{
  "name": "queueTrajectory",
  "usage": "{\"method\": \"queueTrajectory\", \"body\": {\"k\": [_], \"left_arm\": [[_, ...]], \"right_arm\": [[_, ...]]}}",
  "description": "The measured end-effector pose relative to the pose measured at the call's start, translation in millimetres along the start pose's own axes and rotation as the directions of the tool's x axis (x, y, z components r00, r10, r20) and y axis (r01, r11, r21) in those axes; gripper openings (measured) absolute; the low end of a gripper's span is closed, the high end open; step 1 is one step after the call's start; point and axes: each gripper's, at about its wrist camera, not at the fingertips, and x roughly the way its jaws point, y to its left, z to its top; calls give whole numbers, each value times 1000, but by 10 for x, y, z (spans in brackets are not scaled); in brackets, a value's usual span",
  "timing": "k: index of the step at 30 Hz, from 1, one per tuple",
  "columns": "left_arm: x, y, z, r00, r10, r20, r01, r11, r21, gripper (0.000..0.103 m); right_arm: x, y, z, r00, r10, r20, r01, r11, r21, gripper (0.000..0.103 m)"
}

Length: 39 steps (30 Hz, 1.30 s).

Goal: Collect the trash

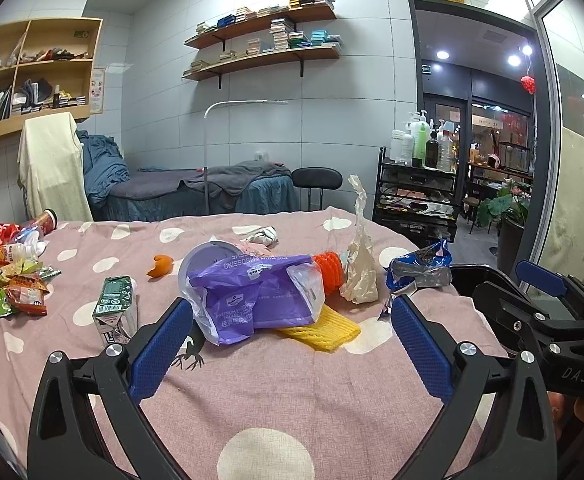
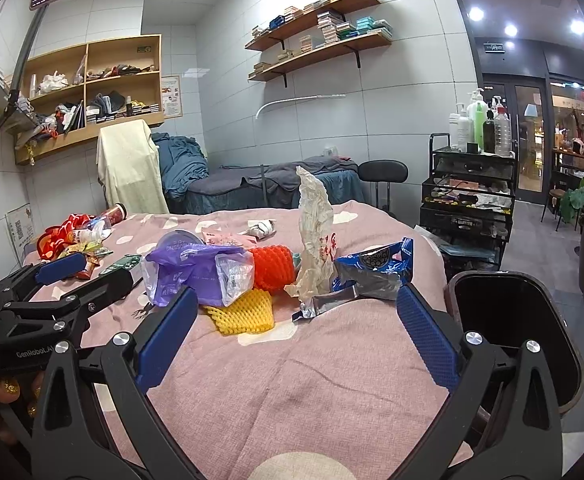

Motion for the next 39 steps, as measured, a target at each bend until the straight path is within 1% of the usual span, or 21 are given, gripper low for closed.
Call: {"method": "queueTrajectory", "body": {"k": [39], "left_arm": [[12, 2, -51, 1000, -3, -20, 3, 1000, 2, 98]], "right_arm": [[9, 32, -49, 1000, 18, -24, -18, 1000, 5, 98]]}}
